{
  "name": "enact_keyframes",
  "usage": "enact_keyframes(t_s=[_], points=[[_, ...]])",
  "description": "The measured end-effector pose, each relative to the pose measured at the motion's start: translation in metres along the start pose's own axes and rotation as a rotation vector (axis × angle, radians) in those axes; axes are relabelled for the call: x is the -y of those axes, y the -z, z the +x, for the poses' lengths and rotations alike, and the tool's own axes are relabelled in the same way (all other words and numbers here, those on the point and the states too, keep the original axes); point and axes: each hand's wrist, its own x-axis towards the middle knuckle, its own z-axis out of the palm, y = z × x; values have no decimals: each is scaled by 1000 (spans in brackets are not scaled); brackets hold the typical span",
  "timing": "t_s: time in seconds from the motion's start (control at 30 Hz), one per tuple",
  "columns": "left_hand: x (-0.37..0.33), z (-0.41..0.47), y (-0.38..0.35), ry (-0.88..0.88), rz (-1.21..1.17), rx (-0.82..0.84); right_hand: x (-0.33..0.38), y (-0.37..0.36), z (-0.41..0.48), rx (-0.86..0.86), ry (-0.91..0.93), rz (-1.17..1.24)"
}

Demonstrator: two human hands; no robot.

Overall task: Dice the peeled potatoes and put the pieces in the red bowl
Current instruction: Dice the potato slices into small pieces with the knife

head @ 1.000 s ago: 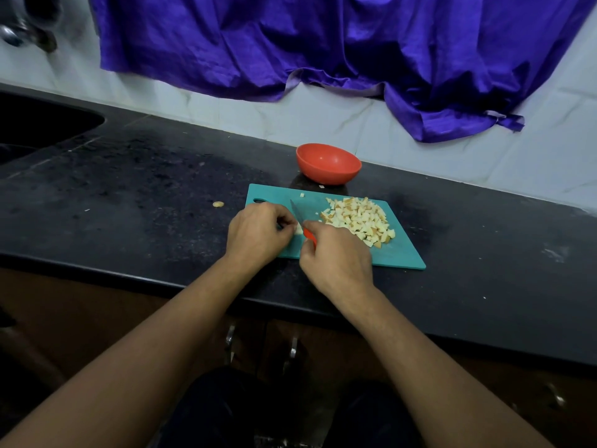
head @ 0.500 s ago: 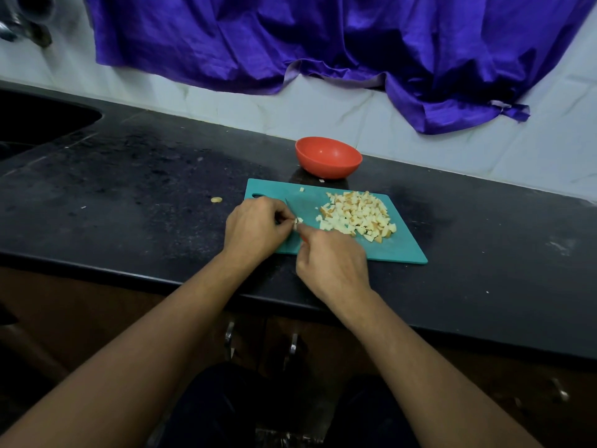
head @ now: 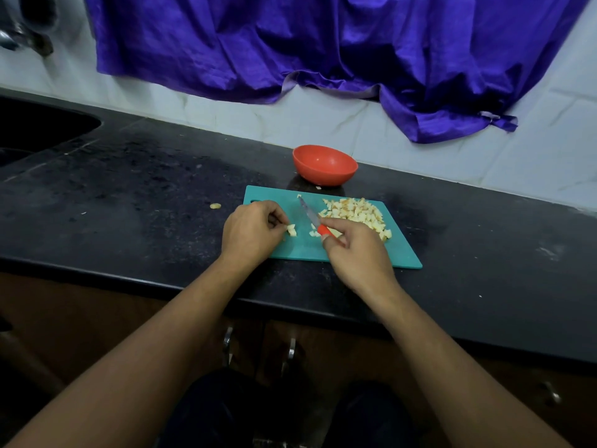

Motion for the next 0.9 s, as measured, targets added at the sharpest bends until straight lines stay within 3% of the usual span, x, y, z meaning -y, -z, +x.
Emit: enact_keyframes(t_s=[0.13, 0.57, 0.9], points=[[4, 1, -1, 6, -56, -56, 13, -11, -8, 13, 106, -197], [4, 1, -1, -11, 13, 21, 34, -25, -12, -11, 208, -426], [2, 1, -1, -22, 44, 13, 29, -29, -13, 80, 233, -526]])
